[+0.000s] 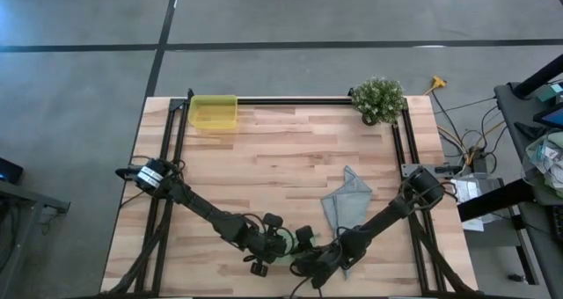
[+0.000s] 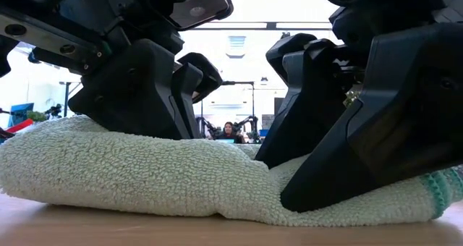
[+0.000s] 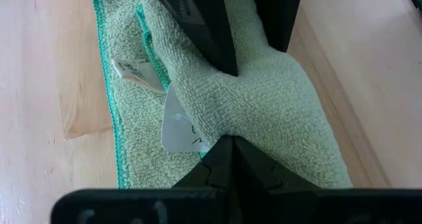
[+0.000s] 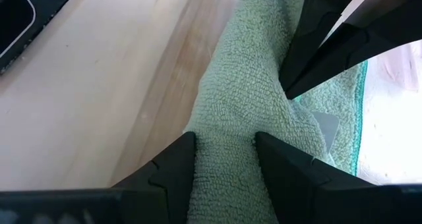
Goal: Roll microfiber towels into tight, uniform cylinder then place into a basket
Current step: Roll the green towel
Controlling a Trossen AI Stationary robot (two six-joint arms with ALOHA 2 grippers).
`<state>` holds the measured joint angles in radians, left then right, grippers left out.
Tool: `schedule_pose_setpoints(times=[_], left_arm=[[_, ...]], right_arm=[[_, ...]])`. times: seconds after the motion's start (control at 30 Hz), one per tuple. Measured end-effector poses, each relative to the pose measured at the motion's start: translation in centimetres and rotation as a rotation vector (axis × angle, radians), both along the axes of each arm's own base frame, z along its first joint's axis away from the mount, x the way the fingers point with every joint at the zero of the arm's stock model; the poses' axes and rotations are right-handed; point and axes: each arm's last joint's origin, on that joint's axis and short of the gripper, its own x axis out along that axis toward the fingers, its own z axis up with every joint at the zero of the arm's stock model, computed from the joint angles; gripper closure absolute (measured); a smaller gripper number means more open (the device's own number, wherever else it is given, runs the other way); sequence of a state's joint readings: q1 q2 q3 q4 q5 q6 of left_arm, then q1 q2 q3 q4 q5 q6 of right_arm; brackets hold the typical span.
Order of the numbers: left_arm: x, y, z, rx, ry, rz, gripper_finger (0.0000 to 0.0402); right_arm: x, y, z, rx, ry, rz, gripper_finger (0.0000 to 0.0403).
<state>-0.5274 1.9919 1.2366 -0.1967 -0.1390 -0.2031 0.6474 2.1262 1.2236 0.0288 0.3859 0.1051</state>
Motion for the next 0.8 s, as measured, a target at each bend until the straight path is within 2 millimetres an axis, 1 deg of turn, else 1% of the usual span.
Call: schedule_pose_setpoints(times=[0.27,0.6,0.8], left_arm=[[0.0,0.0,0.0,0.001,0.002,0.000,0.0402],[0.0,0.0,0.0,0.001,0.002,0.000,0.0402],[0.0,0.0,0.0,0.001,0.002,0.000,0.0402]], right_arm=[[-0.6,0.8,0.3,-0.046,-0.013,0.072,0.0243],[-0.9,2.2,1.1,-0.073,-0.008,0.129,0.0244],[-0.8,2.5,1.6,-0.092,0.015,0.135,0.0259]])
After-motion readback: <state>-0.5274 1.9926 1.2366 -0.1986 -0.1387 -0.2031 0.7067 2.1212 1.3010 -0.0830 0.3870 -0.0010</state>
